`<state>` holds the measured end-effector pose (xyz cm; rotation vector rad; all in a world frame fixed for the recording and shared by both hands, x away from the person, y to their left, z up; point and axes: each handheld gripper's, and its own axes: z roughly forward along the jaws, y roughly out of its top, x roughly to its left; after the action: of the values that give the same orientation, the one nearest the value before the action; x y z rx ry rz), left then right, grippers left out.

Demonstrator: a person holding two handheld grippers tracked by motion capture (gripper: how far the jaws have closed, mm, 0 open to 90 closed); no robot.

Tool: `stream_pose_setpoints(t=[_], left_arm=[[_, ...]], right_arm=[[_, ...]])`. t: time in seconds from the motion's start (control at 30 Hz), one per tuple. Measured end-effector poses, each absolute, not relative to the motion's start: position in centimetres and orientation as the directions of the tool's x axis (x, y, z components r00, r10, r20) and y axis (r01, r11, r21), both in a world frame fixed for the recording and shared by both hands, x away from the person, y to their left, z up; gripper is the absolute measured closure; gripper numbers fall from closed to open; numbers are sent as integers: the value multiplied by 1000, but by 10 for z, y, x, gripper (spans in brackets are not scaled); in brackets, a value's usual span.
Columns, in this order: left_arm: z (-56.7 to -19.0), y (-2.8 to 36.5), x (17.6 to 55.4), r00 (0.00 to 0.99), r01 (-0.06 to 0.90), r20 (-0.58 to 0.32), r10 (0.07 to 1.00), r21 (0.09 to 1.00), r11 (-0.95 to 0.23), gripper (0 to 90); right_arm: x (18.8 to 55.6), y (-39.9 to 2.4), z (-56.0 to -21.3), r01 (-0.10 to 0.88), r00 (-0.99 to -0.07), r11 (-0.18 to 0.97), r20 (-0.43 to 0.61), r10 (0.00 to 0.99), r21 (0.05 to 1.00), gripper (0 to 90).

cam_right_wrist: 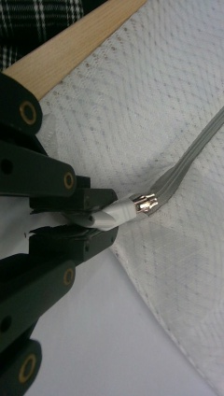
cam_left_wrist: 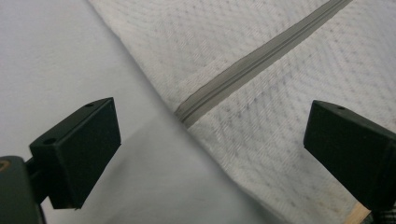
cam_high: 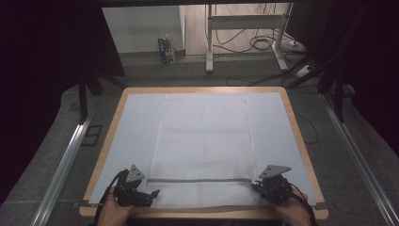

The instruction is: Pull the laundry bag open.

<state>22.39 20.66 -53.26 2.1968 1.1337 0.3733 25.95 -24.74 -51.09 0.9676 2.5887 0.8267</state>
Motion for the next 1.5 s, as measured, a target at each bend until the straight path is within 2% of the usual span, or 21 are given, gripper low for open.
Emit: stream_pose_setpoints(t=[0.47, 0.6, 0.7, 0.83, 0.87, 0.9, 1.0, 1.03, 1.07, 1.1, 1.13, 1.17, 1.23, 1.37, 1.5], left_arm=[[-529, 193, 225, 629, 603, -41, 777, 657, -453, 41], [-530, 193, 225, 628, 604, -38, 778, 655, -455, 42], [-530, 193, 225, 631, 602, -29, 775, 649, -465, 42], [-531, 193, 225, 628, 605, -27, 778, 646, -466, 43], [-531, 193, 225, 628, 605, -27, 778, 646, -466, 43], [-531, 193, 225, 628, 605, -26, 778, 645, -467, 43], [-531, 194, 224, 627, 605, -26, 779, 645, -466, 43], [-531, 194, 225, 627, 605, -26, 778, 645, -466, 43], [-531, 193, 225, 629, 604, -24, 777, 644, -470, 44], [-531, 193, 225, 629, 603, -22, 777, 644, -470, 44], [-531, 193, 225, 629, 603, -22, 777, 644, -470, 43], [-530, 192, 225, 631, 601, -19, 775, 644, -473, 43], [-529, 192, 225, 634, 598, -23, 773, 648, -472, 43], [-526, 189, 226, 634, 602, -63, 771, 666, -440, 44], [-521, 181, 232, 653, 599, -103, 750, 677, -428, 45]], right_arm=[[254, -254, -497, 450, -753, 577, -58, 655, 682, 810], [257, -252, -504, 477, -755, 613, -64, 653, 629, 791], [260, -251, -510, 503, -750, 636, -69, 658, 585, 699], [261, -256, -511, 538, -716, 610, -66, 695, 581, 508], [261, -256, -511, 538, -716, 610, -66, 695, 581, 508], [261, -259, -512, 571, -698, 580, -29, 716, 581, 462], [258, -256, -513, 574, -689, 580, -42, 724, 579, 449], [257, -254, -512, 578, -684, 580, -46, 728, 574, 488], [256, -253, -512, 581, -685, 574, -35, 728, 578, 590], [256, -252, -512, 584, -680, 568, -33, 733, 579, 651], [256, -252, -512, 584, -680, 568, -33, 733, 579, 651], [256, -253, -512, 594, -673, 556, -19, 739, 581, 760], [257, -254, -511, 594, -680, 553, -3, 733, 584, 832], [255, -251, -510, 550, -711, 595, -46, 702, 586, 856], [250, -252, -501, 484, -728, 600, -88, 680, 637, 857]])
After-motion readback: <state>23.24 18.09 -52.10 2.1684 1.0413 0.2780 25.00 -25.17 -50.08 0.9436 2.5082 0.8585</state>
